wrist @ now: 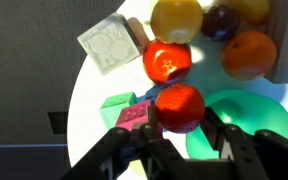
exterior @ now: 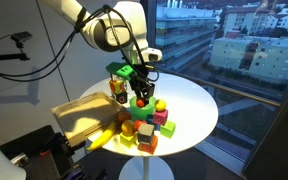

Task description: Put the toy strawberry in the bowl

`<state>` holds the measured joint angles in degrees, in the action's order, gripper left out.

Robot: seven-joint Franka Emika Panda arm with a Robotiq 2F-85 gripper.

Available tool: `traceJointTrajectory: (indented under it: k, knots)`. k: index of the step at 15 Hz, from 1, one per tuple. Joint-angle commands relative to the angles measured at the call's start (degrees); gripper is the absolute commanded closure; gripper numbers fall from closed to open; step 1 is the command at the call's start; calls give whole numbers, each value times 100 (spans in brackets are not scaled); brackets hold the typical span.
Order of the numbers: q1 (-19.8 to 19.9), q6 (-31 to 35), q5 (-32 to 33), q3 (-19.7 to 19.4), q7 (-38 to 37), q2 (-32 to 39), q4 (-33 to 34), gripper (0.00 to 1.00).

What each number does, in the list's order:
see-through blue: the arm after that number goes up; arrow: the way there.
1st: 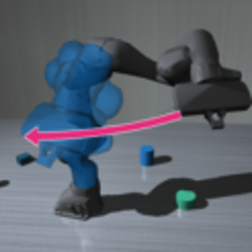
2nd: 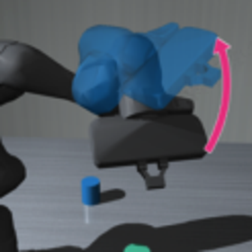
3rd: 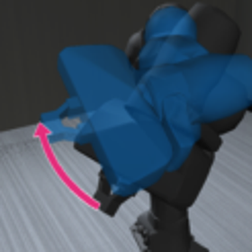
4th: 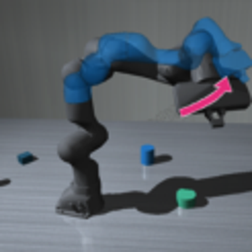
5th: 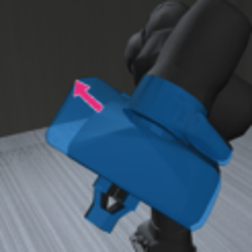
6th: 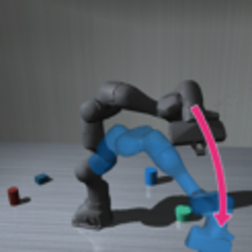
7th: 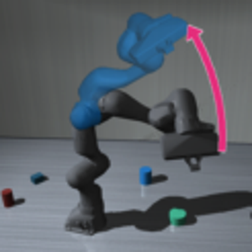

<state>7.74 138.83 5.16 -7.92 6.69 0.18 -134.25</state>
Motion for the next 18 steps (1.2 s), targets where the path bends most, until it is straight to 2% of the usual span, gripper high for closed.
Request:
traceJointTrajectory:
  k: [1, 8, 18]
  knots:
    - [-137, -36, 70, 139, -342, 58, 184, 77]
    - [-341, 143, 156, 330, -563, 420, 533, 77]
    - [-565, 827, 382, 379, -842, 1077, 756, 77]
